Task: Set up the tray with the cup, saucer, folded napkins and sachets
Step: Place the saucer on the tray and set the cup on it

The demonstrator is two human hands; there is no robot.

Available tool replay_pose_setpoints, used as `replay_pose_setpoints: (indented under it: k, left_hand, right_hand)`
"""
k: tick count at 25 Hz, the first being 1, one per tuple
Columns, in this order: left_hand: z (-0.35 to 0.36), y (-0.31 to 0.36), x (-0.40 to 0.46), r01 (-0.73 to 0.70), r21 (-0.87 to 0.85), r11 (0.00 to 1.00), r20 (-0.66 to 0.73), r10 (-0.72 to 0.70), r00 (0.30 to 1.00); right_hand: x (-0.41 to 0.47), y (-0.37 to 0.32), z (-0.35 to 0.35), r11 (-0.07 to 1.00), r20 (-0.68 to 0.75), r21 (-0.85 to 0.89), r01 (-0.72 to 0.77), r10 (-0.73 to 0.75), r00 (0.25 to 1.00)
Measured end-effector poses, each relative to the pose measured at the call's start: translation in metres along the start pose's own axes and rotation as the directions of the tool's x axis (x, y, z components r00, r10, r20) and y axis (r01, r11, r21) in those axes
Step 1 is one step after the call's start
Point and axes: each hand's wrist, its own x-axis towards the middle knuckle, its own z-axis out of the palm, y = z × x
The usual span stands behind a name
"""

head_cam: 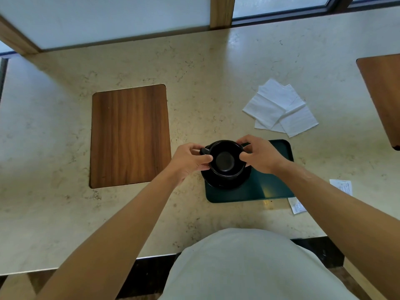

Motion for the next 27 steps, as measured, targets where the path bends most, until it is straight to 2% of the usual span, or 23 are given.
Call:
replay_pose_setpoints:
  k: [6, 14, 21, 27]
  left_hand:
    - [0.012, -0.02, -0.008, -0.025, 0.007, 1.0, -0.112, 0.026, 0.993]
    - [0.016, -0.031, -0.014, -0.032, 0.023, 0.999, -0.163, 0.035, 0.986]
    - [0.014, -0.033, -0.015, -0.025, 0.042, 0.999, -0.144, 0.031, 0.989]
    - [0.014, -0.035, -0.017, -0.023, 0.118, 0.993, -0.159, 0.042, 0.986]
  right_hand:
    - [0.002, 0.0, 0.003, 0.987, 0.016, -0.155, 0.04, -0.038, 0.999]
    - [0.005, -0.001, 0.004, 0.969, 0.03, -0.225, 0.104, -0.099, 0.995]
    - [0.006, 0.002, 0.005, 0.98, 0.018, -0.164, 0.116, -0.115, 0.993]
    - [0.002, 0.005, 0.012, 0.999, -0.015, -0.035, 0.019, -0.02, 1.0]
